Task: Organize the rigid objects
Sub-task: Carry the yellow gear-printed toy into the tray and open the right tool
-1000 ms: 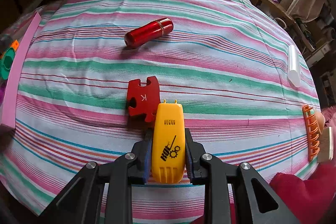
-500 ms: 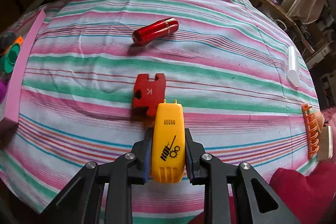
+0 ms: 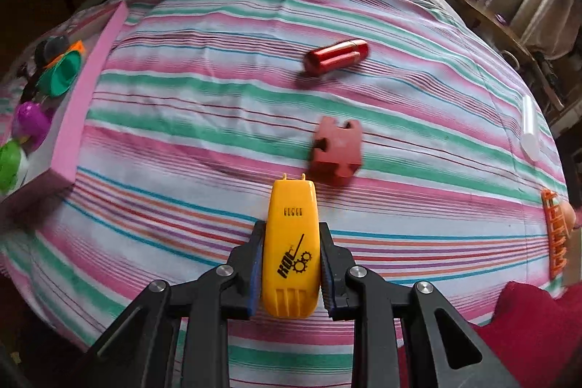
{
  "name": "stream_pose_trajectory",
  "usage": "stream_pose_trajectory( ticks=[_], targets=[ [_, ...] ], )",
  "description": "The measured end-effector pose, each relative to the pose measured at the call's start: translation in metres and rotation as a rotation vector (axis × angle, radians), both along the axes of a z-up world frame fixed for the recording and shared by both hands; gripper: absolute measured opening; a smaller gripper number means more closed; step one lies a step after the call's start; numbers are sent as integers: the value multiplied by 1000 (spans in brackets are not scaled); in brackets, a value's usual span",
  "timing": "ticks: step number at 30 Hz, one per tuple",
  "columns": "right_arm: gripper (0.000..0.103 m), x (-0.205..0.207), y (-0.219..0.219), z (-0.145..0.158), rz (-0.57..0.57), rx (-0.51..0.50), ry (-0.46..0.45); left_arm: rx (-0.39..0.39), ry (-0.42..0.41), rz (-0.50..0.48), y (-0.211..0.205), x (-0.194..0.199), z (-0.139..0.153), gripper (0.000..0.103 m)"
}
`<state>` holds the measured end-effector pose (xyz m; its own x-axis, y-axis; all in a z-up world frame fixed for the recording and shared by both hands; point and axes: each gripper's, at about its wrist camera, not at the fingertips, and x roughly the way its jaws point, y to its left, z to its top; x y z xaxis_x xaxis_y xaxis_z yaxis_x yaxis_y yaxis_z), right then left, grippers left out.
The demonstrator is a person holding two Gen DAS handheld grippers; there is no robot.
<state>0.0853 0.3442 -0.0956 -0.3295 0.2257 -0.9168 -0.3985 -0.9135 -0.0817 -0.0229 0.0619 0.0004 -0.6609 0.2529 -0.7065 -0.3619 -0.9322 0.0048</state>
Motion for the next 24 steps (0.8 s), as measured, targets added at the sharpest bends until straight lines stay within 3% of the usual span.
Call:
stream_pose_trajectory(
  ticks=[16,24],
  targets=[
    [26,-30,-39,5,91,-112,73,-5,6,29,-17,3,3,44],
    [26,-50,-75,38,200,-132,194,-3,-4,42,-24,2,0,44]
  ],
)
